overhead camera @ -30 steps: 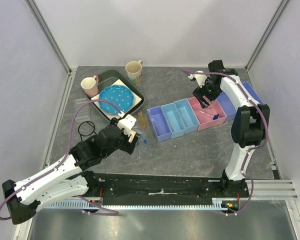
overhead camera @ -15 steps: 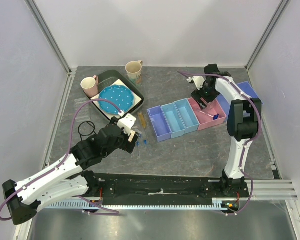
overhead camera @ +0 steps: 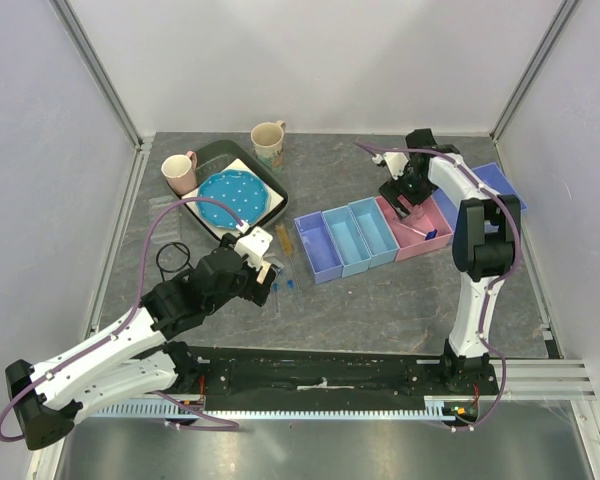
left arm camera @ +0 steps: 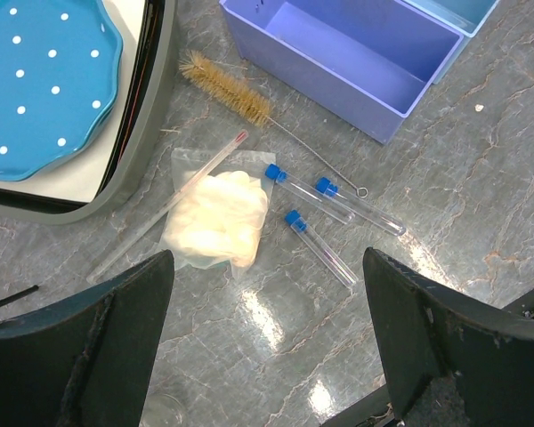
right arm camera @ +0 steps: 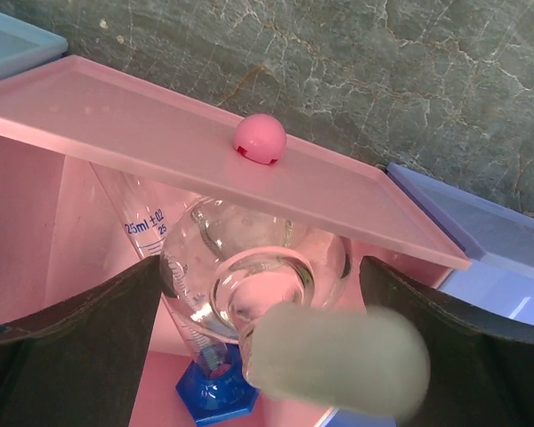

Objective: Organize the chemistry lab equipment

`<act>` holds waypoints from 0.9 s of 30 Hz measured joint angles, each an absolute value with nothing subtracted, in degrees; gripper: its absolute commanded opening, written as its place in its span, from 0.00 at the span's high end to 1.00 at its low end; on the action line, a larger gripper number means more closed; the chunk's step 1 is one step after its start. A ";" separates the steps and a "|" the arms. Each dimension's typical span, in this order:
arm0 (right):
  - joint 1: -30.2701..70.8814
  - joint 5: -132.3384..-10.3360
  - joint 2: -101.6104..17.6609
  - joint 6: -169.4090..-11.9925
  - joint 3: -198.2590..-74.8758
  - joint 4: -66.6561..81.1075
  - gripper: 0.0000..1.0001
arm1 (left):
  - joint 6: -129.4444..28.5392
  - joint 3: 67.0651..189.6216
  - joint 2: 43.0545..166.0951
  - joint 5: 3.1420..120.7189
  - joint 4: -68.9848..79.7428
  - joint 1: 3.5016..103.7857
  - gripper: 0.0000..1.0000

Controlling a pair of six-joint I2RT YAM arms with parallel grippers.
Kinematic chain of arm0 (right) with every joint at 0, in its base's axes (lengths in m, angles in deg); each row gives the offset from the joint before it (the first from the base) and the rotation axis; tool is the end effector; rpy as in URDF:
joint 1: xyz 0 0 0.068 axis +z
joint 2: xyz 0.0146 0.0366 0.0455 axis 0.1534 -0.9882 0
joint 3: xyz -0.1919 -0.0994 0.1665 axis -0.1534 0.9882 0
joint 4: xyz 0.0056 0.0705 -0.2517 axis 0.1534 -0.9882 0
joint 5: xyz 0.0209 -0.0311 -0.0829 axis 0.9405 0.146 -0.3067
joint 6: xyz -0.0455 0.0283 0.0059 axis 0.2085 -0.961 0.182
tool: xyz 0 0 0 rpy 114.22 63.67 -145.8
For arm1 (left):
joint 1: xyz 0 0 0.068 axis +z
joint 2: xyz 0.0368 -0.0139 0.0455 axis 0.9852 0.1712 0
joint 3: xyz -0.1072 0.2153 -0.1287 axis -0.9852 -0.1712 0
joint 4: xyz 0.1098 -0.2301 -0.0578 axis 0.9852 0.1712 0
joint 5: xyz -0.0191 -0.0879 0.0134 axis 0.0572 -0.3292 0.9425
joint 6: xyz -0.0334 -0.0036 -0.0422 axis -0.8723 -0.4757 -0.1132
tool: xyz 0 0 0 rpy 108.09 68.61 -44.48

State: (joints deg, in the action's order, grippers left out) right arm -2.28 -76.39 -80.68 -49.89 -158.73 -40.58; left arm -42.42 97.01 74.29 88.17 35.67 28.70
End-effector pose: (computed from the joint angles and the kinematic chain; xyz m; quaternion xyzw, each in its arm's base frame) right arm 0.4346 0.0514 0.2033 -0.3449 0.9228 -0.0188 0.1707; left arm 0.1168 -0.1288 0.2840 0.2827 0.8218 -0.0980 0.4848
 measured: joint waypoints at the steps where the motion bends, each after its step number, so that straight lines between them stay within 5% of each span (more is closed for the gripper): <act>1: -2.28 -76.32 -80.57 -49.93 -158.73 -40.60 0.02 | -42.42 97.01 74.27 88.17 35.65 28.70 0.07; 17: -2.45 -70.03 -52.40 -51.20 -142.60 -36.43 0.02 | -52.59 100.27 66.64 88.10 37.59 28.70 0.04; 27: -9.03 -58.27 -52.18 -55.37 -137.36 -33.15 0.02 | -64.06 101.25 61.31 89.11 45.24 28.70 0.00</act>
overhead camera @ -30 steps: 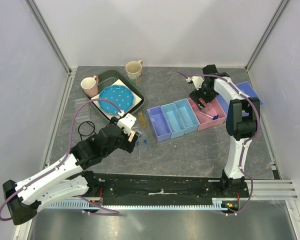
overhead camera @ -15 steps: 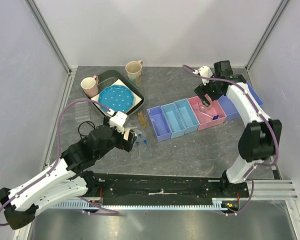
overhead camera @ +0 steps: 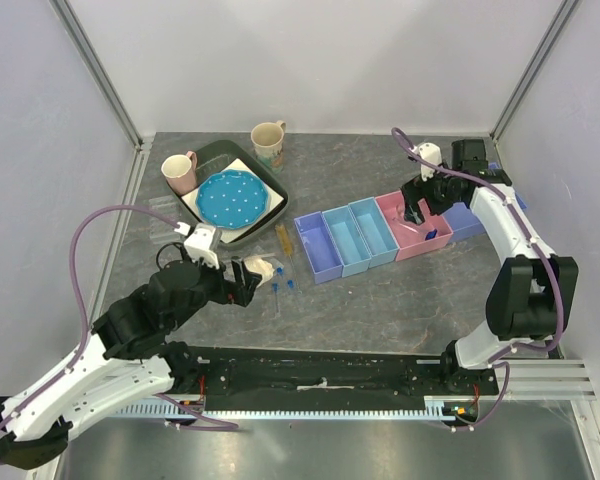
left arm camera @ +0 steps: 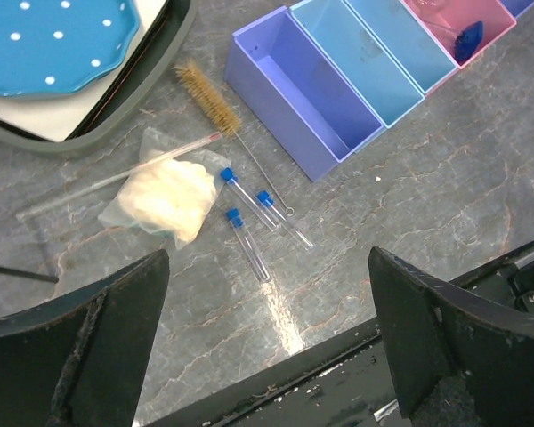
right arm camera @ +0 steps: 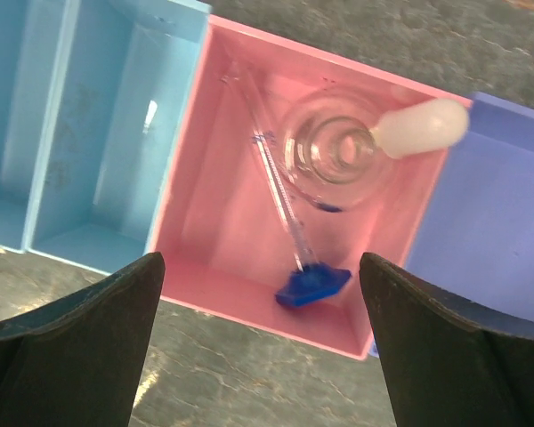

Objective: Organize the chemistry lab equipment

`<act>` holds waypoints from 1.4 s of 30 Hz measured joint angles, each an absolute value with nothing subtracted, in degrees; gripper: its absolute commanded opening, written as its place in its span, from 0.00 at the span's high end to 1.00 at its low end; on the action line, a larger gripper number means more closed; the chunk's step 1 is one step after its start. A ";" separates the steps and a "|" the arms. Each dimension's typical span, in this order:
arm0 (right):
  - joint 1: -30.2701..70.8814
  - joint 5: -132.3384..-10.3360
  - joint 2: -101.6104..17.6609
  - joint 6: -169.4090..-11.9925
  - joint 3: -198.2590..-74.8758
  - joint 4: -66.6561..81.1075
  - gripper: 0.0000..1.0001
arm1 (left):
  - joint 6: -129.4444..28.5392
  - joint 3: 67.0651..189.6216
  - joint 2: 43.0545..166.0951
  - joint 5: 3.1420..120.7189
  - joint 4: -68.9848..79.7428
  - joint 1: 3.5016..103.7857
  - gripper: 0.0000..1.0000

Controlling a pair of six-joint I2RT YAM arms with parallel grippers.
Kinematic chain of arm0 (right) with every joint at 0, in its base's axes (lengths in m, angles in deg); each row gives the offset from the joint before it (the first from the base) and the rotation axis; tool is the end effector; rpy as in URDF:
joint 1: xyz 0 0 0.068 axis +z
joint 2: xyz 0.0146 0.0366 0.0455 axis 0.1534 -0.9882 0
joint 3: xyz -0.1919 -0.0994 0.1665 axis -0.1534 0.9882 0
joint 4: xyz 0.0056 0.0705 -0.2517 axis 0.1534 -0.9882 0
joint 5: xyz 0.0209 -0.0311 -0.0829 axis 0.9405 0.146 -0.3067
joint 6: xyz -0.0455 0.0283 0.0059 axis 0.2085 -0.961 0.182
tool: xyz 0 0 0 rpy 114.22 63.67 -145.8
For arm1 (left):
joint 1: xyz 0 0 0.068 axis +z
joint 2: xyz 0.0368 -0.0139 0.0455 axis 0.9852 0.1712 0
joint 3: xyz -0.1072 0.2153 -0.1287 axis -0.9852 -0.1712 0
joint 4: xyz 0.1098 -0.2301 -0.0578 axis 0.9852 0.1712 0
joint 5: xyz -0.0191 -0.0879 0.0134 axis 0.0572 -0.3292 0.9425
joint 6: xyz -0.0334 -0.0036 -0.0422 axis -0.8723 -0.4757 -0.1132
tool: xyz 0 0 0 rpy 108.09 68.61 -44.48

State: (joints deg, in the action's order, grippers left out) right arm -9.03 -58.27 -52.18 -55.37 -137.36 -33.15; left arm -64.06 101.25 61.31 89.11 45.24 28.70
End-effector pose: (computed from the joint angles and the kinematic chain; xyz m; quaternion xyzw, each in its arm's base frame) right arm 0.3385 0.0113 0.2838 -0.2811 0.8988 0.0948 0.3226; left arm 0.0836 -0.0863 0.3219 0.1026 0.8295 -0.2208 0.5027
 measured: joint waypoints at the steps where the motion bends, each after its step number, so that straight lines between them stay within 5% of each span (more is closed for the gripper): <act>1: -9.03 -57.22 -52.00 -55.96 -136.85 -32.60 0.02 | -64.98 101.28 60.63 89.70 45.96 28.70 0.00; 12: -8.61 -41.94 -45.84 -62.21 -132.09 -27.29 0.02 | -73.20 106.04 64.98 99.86 57.94 31.02 0.00; 21: -10.58 -35.89 -43.00 -63.40 -125.12 -25.19 0.02 | -75.34 108.77 72.89 92.47 60.10 50.84 0.01; 42: -10.97 -33.09 -42.96 -63.79 -125.07 -24.93 0.02 | -112.15 101.30 82.47 101.15 79.29 53.29 0.04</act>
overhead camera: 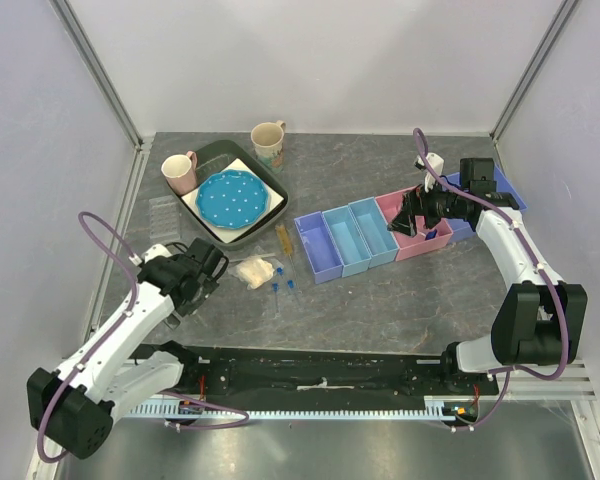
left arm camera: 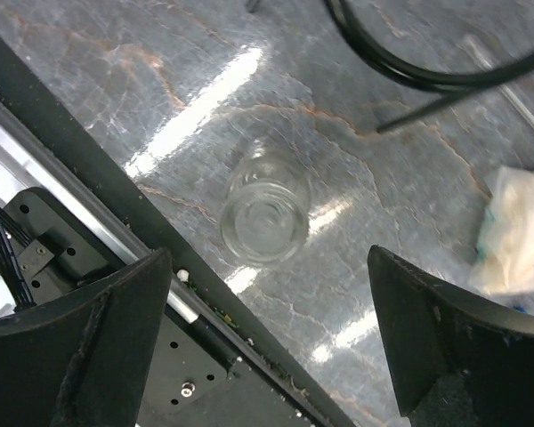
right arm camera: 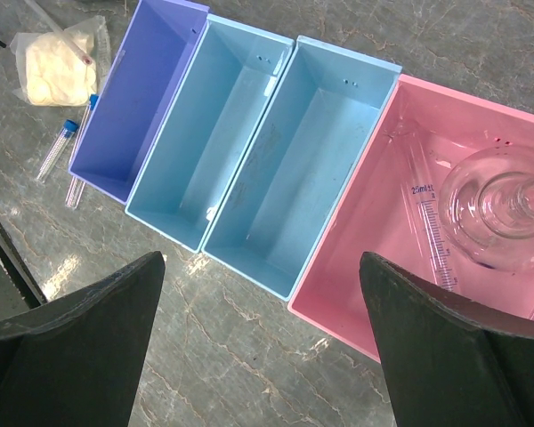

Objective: Organize the chemistry lab equipment

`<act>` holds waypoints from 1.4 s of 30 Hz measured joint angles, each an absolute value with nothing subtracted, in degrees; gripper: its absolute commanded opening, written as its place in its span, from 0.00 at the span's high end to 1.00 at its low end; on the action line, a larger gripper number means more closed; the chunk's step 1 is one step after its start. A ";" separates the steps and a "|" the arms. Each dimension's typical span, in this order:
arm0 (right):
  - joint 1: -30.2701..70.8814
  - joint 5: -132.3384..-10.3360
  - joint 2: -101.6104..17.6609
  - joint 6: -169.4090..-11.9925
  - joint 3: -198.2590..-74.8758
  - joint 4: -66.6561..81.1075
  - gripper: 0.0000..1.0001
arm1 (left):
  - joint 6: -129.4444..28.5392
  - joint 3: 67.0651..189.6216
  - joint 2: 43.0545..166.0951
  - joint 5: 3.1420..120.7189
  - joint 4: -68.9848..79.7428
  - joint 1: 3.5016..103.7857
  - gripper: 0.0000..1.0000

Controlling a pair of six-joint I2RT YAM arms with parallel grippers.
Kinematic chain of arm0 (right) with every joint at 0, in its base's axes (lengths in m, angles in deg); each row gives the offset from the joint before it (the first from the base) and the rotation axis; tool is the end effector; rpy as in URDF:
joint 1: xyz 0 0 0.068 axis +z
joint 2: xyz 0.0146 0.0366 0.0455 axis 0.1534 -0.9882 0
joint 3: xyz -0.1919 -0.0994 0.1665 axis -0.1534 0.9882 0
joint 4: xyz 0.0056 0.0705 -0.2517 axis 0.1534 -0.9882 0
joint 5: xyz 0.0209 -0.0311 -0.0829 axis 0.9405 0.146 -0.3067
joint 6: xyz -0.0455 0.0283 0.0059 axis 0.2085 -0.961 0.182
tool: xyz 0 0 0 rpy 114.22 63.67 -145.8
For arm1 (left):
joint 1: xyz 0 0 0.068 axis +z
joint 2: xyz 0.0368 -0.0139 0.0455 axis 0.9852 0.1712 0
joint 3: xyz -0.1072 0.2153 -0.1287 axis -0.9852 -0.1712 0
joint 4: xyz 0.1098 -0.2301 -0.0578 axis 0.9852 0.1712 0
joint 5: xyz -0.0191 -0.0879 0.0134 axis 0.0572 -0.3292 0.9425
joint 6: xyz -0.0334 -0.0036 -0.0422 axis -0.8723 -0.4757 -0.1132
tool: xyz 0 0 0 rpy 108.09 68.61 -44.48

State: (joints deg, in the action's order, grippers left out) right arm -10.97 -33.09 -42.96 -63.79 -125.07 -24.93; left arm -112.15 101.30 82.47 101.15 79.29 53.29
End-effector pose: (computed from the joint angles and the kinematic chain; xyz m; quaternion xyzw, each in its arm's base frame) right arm 0.2986 0.0144 0.2802 -0.2648 0.8361 0.3005 0.3748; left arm 0.1255 -0.0430 0.2466 -0.3998 0.8731 0.1061 0.2579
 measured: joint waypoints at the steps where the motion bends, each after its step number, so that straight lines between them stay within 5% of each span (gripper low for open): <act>1: -10.97 -33.09 -42.96 -63.79 -125.07 -24.93 0.02 | -113.15 100.75 82.88 101.65 79.16 53.82 0.04; 20: -10.97 -32.87 -42.96 -63.70 -125.07 -24.95 0.02 | -115.14 90.50 88.39 100.98 66.49 59.04 0.27; 26: -10.97 -32.85 -42.96 -63.57 -125.07 -25.00 0.02 | -115.14 88.75 88.24 100.45 65.02 59.67 0.42; 33: -10.97 -32.76 -42.96 -63.55 -125.07 -25.04 0.02 | -114.88 88.60 87.28 100.10 64.12 59.83 0.75; 42: -10.97 -32.76 -42.96 -63.48 -125.07 -25.24 0.02 | -106.51 89.56 80.72 94.81 62.75 59.83 0.88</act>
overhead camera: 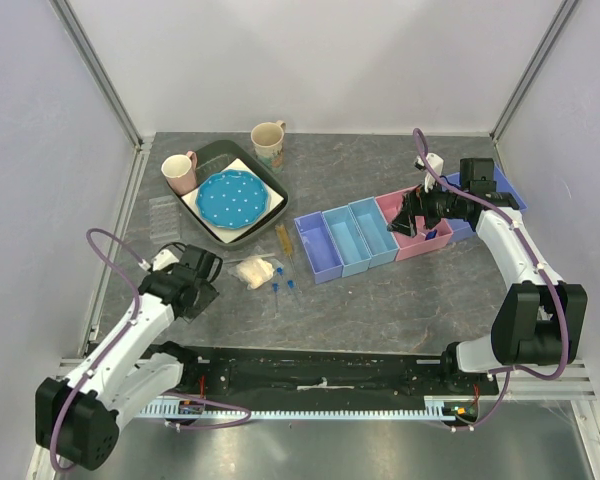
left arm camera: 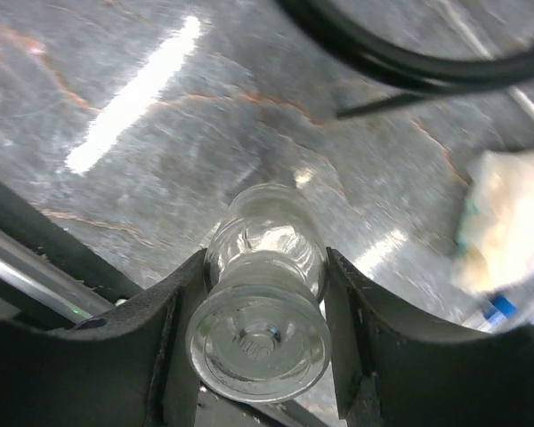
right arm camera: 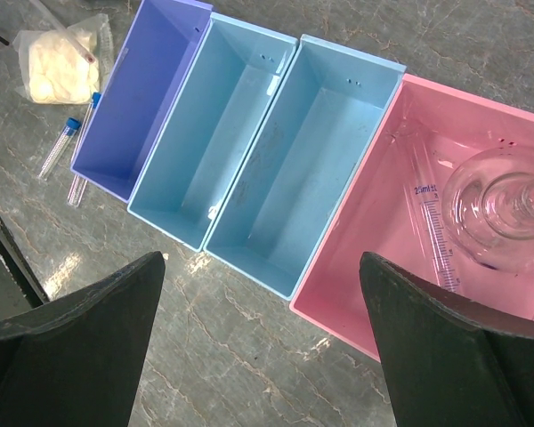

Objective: Organize the chemistry lab equipment

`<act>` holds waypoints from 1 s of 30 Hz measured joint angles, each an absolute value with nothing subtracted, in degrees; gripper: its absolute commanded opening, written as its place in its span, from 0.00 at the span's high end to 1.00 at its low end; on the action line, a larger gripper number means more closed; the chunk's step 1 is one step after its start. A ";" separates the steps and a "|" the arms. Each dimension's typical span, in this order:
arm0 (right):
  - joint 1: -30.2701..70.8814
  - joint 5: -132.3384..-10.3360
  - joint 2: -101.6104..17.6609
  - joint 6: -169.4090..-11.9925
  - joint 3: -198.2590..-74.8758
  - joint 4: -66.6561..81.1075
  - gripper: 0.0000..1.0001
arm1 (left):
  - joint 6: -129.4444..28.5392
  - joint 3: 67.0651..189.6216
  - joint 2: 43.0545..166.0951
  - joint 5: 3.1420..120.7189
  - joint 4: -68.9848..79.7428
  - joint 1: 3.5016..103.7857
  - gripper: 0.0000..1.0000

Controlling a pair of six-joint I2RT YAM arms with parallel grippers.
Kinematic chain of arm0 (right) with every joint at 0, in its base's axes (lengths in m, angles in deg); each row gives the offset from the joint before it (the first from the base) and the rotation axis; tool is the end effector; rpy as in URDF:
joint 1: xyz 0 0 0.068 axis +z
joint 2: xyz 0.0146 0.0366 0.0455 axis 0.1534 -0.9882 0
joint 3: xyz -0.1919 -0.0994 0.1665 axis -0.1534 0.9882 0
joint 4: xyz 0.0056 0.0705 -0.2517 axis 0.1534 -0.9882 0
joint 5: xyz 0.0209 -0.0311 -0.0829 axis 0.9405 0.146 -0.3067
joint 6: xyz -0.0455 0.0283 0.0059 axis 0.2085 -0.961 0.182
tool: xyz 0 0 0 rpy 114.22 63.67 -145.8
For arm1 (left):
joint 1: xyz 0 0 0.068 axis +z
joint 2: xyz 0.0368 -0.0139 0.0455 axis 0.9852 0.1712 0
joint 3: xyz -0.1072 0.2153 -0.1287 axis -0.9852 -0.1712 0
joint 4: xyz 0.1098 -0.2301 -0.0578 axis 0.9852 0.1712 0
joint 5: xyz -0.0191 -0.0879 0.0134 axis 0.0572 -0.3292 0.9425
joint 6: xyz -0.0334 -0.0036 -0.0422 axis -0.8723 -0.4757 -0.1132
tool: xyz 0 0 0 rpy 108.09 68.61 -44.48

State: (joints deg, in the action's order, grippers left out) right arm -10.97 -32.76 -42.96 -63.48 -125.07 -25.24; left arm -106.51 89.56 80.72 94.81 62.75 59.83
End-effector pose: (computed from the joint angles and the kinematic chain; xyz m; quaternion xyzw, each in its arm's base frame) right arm 0.2981 0.0145 0.2800 -0.2669 0.8352 0.3028 0.3735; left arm 0.1342 -0.0338 0.1988 -0.4162 0.8732 0.0540 0.2478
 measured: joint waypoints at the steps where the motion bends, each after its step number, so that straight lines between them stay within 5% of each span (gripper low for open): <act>1: -10.97 -32.76 -42.96 -63.44 -125.07 -25.24 0.02 | -105.07 90.00 80.08 93.37 62.40 59.83 0.88; 17: -10.97 -32.91 -42.96 -63.00 -125.07 -25.26 0.02 | -78.18 95.90 77.07 51.43 45.77 56.94 0.91; 30: -15.54 -38.01 -39.94 -65.80 -125.07 -23.86 0.02 | -68.00 131.11 115.01 50.60 37.15 36.75 0.91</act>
State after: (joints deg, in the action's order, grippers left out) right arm -15.54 -38.01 -39.94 -65.80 -125.07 -23.86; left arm -68.00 131.11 115.01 50.60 37.15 36.75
